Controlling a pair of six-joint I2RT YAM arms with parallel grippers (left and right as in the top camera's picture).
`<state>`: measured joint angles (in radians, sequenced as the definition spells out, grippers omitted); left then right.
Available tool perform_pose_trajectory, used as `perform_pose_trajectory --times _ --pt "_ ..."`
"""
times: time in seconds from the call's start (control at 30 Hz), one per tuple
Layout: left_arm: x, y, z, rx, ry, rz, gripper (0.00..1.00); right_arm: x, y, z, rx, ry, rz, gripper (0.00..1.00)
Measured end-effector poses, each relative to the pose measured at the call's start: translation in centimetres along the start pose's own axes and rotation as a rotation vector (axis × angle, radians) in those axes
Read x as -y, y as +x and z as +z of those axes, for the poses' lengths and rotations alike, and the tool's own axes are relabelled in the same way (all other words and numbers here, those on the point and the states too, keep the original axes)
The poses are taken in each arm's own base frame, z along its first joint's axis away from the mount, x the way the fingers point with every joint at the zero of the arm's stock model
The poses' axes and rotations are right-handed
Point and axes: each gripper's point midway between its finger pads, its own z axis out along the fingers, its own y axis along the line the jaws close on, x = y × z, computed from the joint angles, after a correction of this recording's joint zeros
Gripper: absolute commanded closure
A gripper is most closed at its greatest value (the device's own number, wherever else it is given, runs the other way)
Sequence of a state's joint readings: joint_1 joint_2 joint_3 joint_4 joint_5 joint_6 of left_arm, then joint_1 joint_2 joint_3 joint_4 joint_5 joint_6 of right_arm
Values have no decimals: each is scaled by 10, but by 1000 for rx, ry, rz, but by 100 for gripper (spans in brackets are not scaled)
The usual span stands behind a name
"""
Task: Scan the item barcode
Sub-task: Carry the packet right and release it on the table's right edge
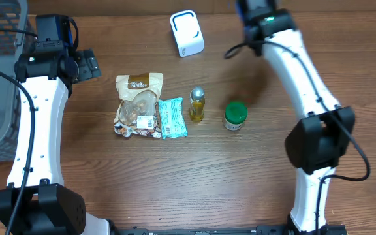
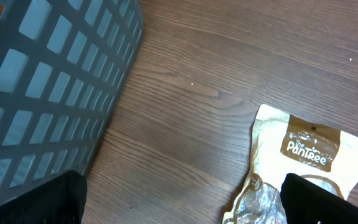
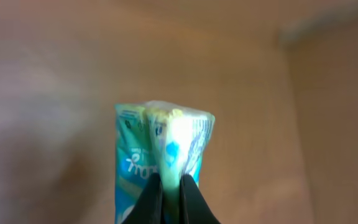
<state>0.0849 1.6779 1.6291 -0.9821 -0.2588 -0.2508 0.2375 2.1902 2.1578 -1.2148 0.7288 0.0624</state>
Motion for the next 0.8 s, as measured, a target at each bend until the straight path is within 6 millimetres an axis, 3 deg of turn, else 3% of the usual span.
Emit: perform_pose_trajectory --times 0.2,0.27,0.43,0.63,0.8 --pt "0 0 0 1 0 0 0 55 66 59 -295 -49 212 96" --pt "0 0 0 1 0 0 0 71 98 82 -414 -73 289 96" --pt "0 0 0 1 0 0 0 83 165 116 -617 -95 371 96" --pt "0 0 0 1 0 0 0 95 216 140 -737 -92 444 96" --pt "0 0 0 1 0 0 0 111 237 154 -770 -75 508 95"
